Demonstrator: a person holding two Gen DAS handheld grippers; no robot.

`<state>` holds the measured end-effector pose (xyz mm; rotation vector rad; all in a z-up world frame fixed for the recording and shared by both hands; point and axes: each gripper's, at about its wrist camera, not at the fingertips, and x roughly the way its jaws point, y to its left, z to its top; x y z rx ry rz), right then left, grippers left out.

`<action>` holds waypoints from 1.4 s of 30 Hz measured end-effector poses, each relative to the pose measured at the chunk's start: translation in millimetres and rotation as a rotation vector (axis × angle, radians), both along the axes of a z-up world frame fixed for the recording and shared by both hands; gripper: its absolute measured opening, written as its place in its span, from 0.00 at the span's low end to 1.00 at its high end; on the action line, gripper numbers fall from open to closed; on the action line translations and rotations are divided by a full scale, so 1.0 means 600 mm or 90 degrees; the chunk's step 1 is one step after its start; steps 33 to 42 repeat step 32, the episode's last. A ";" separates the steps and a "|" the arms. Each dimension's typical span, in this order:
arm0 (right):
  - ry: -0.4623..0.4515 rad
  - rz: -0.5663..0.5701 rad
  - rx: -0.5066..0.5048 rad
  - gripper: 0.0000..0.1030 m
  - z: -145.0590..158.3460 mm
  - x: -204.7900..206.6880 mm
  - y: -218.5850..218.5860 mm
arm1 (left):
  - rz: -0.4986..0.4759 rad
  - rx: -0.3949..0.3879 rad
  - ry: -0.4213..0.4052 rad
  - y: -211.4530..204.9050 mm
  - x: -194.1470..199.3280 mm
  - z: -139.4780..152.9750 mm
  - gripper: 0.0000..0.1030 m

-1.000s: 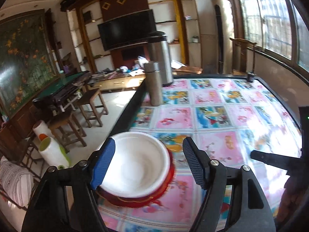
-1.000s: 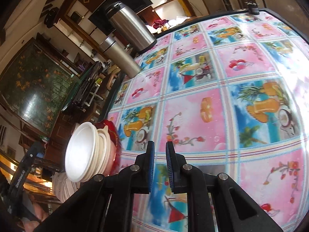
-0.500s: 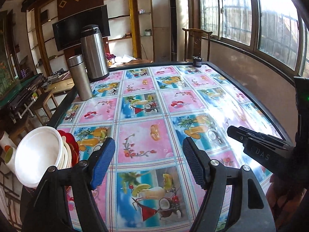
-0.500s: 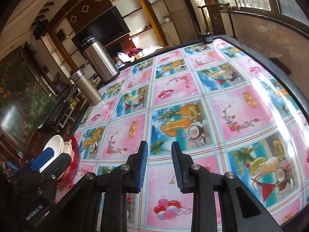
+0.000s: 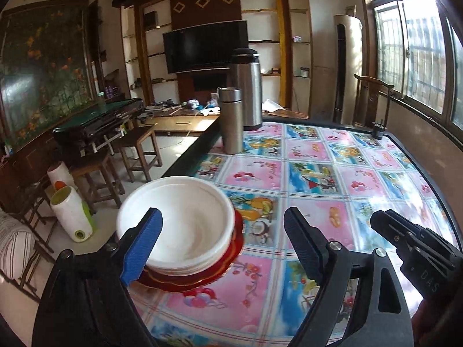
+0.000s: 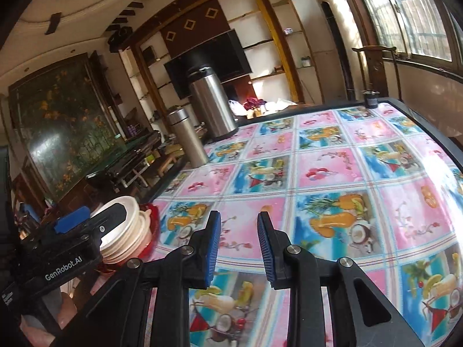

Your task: Organize plates and bowls

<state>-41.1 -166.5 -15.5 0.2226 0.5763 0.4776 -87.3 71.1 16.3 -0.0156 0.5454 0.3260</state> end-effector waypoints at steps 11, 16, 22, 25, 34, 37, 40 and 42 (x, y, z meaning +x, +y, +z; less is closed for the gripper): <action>-0.036 0.171 0.006 0.31 0.020 -0.045 0.211 | 0.120 -0.008 -0.015 0.125 -0.067 -0.011 1.00; -0.039 0.197 -0.002 0.31 0.019 -0.061 0.251 | 0.128 -0.022 -0.008 0.141 -0.068 -0.020 1.00; -0.046 0.211 -0.011 0.31 0.021 -0.063 0.271 | 0.130 -0.026 -0.008 0.147 -0.073 -0.021 1.00; -0.053 0.211 -0.011 0.32 0.021 -0.063 0.276 | 0.133 -0.029 -0.014 0.150 -0.076 -0.019 1.00; -0.049 0.211 -0.010 0.32 0.018 -0.059 0.279 | 0.135 -0.020 -0.022 0.149 -0.082 -0.015 1.00; -0.049 0.211 -0.010 0.32 0.018 -0.059 0.279 | 0.135 -0.020 -0.022 0.149 -0.082 -0.015 1.00; -0.049 0.211 -0.010 0.32 0.018 -0.059 0.279 | 0.135 -0.020 -0.022 0.149 -0.082 -0.015 1.00; -0.049 0.211 -0.010 0.32 0.018 -0.059 0.279 | 0.135 -0.020 -0.022 0.149 -0.082 -0.015 1.00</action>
